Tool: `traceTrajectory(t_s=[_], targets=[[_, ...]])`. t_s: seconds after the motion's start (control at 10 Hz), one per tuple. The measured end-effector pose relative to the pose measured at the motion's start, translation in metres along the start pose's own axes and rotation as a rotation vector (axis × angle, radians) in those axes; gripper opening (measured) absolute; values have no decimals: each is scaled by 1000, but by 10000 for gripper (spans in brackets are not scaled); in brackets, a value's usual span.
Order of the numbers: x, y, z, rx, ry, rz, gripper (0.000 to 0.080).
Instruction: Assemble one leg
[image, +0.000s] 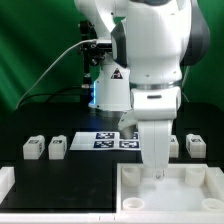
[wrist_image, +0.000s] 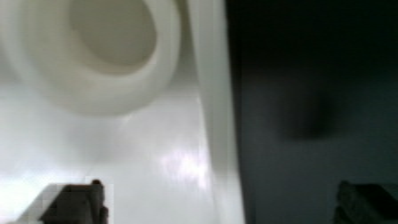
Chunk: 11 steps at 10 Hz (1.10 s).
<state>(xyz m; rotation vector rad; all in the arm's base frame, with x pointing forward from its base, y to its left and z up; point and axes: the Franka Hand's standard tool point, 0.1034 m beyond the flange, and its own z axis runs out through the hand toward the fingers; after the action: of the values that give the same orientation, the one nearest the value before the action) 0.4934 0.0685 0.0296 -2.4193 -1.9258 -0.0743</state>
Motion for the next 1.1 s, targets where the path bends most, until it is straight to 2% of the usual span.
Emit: traceTrajectory(t_s=[0.2, 0.4, 0.7, 0.8, 0.9, 1.0, 1.1], targets=[[19, -14, -14, -10, 5, 269, 648], [43, -28, -20, -27, 31, 567, 648], [45, -31, -18, -8, 43, 817, 648], [54, -46, -16, 2, 52, 1049, 648], [69, -65, -14, 13, 46, 1161, 648], [78, -71, -14, 26, 48, 1274, 648], [76, -71, -13, 39, 24, 1244, 648]])
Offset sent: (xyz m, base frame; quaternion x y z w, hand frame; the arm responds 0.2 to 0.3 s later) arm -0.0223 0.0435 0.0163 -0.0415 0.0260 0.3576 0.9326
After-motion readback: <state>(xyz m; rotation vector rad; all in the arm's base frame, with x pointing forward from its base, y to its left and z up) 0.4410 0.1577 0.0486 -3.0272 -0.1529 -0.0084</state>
